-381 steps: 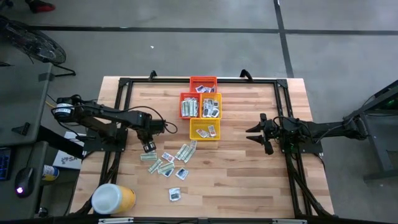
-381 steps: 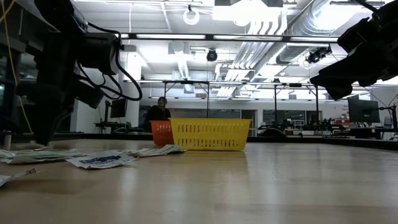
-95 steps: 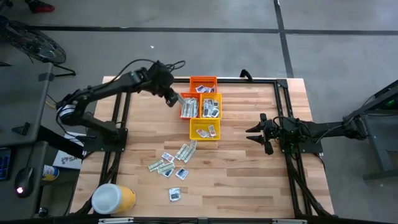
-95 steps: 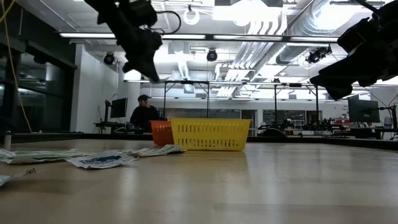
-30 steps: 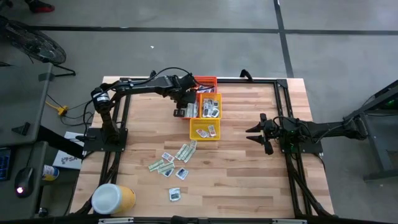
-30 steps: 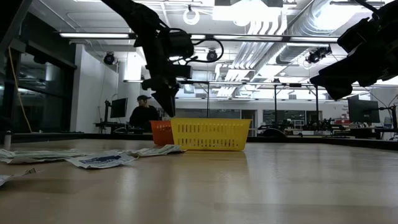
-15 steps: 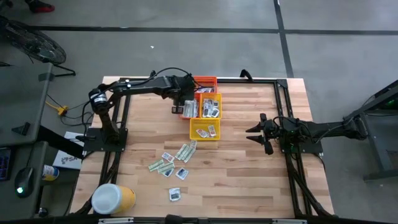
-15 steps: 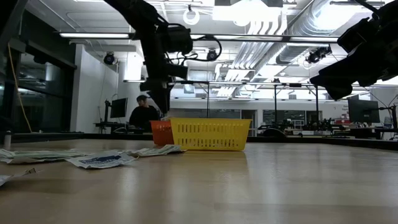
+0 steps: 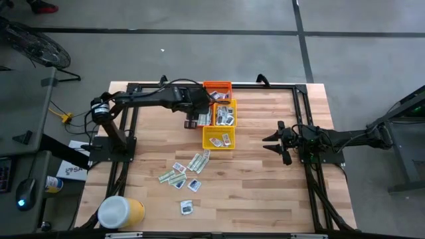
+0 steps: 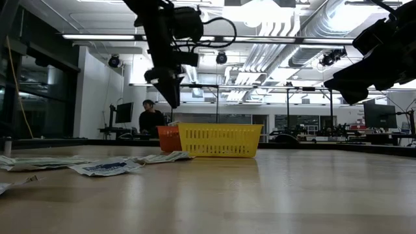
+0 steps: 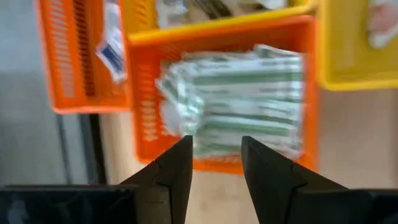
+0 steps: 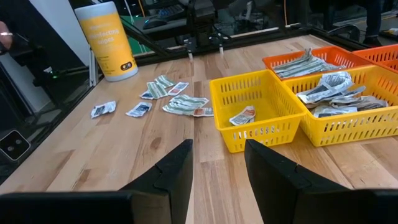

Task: Pick & Place First Aid Supplies
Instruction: Put the bandage into the bottom orange bin

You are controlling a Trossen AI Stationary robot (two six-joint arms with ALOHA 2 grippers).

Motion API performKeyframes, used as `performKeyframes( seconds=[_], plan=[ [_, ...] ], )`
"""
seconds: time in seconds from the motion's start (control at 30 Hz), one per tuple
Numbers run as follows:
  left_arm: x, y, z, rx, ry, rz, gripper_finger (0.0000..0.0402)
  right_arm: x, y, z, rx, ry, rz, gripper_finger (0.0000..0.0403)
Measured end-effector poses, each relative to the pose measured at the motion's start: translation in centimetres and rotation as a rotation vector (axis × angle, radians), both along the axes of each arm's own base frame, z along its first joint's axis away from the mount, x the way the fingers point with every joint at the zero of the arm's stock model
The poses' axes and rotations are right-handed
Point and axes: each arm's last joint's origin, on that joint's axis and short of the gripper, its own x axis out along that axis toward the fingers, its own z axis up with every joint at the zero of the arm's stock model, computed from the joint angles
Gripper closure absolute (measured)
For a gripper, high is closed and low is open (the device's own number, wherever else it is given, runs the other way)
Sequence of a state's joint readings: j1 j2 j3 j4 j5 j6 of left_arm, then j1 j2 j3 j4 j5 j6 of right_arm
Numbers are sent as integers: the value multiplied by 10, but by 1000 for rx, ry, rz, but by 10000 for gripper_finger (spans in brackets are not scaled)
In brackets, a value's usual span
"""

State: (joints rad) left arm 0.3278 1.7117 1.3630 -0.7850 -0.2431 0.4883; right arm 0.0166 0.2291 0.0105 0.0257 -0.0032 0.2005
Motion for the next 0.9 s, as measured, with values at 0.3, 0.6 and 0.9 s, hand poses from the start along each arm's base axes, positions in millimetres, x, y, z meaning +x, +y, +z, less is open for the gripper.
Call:
performKeyframes(
  seconds=[0.3,0.6,0.9],
  plan=[
    [-7,-24,8,-254,-77,195,267,0,0,0,0,-1,0,263],
    [-10,-63,3,-398,49,41,268,0,0,0,0,0,0,263],
    [-4,-106,-16,-357,65,-322,268,0,0,0,0,0,0,263]
  ],
)
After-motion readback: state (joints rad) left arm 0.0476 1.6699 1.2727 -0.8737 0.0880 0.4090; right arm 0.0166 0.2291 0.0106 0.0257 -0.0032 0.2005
